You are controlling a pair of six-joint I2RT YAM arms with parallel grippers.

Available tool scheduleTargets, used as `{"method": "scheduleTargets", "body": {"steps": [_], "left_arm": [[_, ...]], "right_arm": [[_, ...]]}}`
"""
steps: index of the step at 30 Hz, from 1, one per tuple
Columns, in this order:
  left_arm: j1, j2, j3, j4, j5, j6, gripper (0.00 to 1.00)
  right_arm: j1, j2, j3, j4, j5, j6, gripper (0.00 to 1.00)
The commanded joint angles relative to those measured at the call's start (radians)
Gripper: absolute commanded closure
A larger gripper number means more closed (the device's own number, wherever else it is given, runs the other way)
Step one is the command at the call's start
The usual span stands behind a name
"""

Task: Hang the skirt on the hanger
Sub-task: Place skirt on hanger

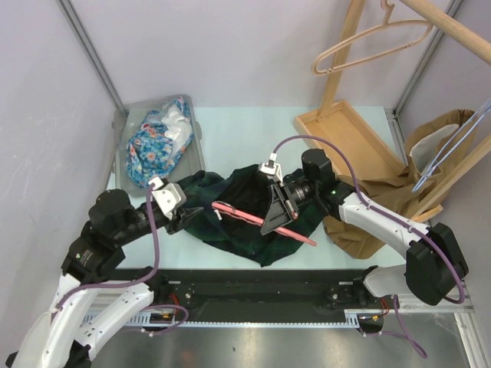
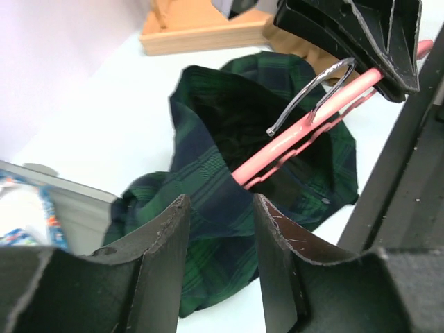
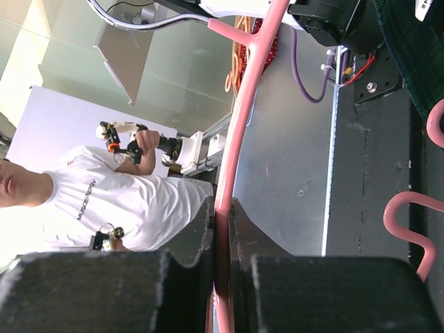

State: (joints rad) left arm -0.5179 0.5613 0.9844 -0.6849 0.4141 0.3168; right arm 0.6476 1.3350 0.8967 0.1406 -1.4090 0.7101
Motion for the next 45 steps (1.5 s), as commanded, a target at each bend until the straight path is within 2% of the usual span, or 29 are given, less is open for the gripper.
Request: {"method": "scheduleTargets", "body": {"steps": [1,9,13,17,27,32,45], "left_arm": [[-0.02,0.026,0.028,-0.071,-0.052,0.051,0.54],[-0.076,0.068,0.004,-0.107,-0.022,0.071,0.53],[-0.077,0.086,-0.018,-0.1,0.031,0.076,0.46],[-0.08,0.098,-0.021,-0.088,0.026,0.076,0.43],[-0.08,0.095,0.051,-0.126,-0.029,0.071,0.34],[-0.08,0.074,0.088,-0.188,-0.037,0.062,0.33],[-0.082,0.084,0.048,-0.082,-0.026,0.081,0.32]], "right_arm": [[0.004,-0.028,0.024,0.125,-0.067,0.006,1.0],[0.003,-0.063,0.024,0.117,-0.093,0.028,1.0],[0.007,-0.082,0.024,0.152,-0.099,0.071,1.0],[0.015,-0.097,0.024,0.175,-0.105,0.107,1.0],[0.021,-0.1,0.022,0.013,-0.097,-0.012,1.0],[0.009,-0.089,0.024,-0.001,-0.091,-0.037,1.0],[0.046,-0.097,0.022,0.047,-0.1,0.016,1.0]]}}
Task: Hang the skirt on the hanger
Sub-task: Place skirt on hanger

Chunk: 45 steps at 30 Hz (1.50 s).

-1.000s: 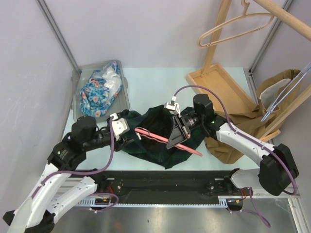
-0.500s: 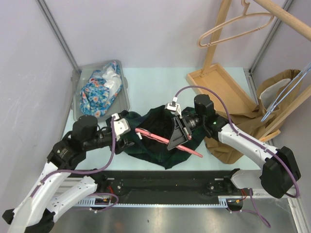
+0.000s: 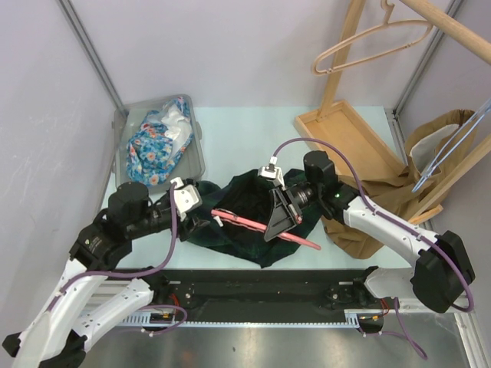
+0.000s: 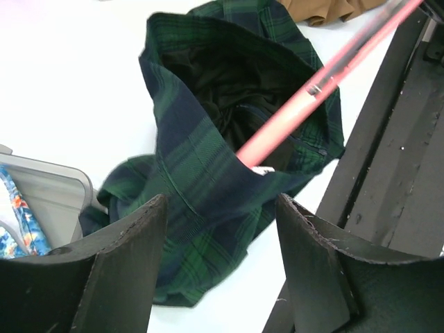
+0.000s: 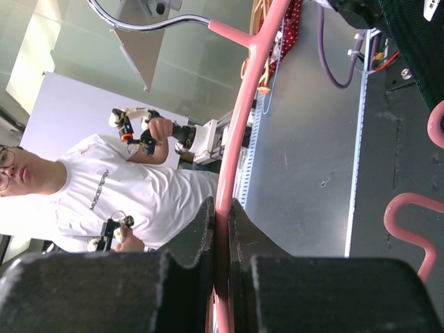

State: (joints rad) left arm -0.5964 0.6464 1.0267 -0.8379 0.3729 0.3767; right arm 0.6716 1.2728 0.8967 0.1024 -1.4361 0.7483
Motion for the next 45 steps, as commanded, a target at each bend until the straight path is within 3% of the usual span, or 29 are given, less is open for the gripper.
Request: {"method": "scheduleTargets", "body": {"steps": [1,4,8,9,18,29,39,43,44,45], "left_arm": [[-0.003,-0.001,0.006,0.079,0.021,0.022,0.32],[-0.003,0.025,-0.004,0.077,0.056,0.03,0.33],[-0.013,0.039,-0.037,0.086,0.084,0.022,0.56],[-0.013,0.036,-0.042,0.091,0.089,0.013,0.57],[-0.013,0.032,-0.057,0.118,0.153,-0.01,0.53],[-0.014,0.038,-0.076,0.207,0.287,-0.061,0.7],[-0.014,0.045,-0.08,0.26,0.368,-0.105,0.6],[-0.014,0.05,-0.074,0.241,0.4,-0.099,0.6],[-0.016,0.048,-0.073,0.237,0.411,-0.096,0.61],[-0.014,0.048,-0.074,0.232,0.411,-0.096,0.64]], "right_arm": [[0.023,-0.032,0.024,0.091,-0.072,-0.021,1.0],[0.028,-0.029,0.022,0.124,-0.069,0.005,1.0],[0.028,-0.027,0.024,0.224,-0.063,0.084,1.0],[0.028,-0.026,0.024,0.249,-0.063,0.106,1.0],[0.042,0.002,0.024,0.367,-0.061,0.186,1.0],[0.069,0.095,0.024,0.545,-0.038,0.282,1.0],[0.095,0.238,0.024,1.023,-0.024,0.617,1.0],[0.094,0.322,0.022,1.307,-0.006,0.837,1.0],[0.092,0.361,0.027,1.438,0.002,0.955,1.0],[0.092,0.368,0.03,1.441,0.003,0.962,1.0]]}}
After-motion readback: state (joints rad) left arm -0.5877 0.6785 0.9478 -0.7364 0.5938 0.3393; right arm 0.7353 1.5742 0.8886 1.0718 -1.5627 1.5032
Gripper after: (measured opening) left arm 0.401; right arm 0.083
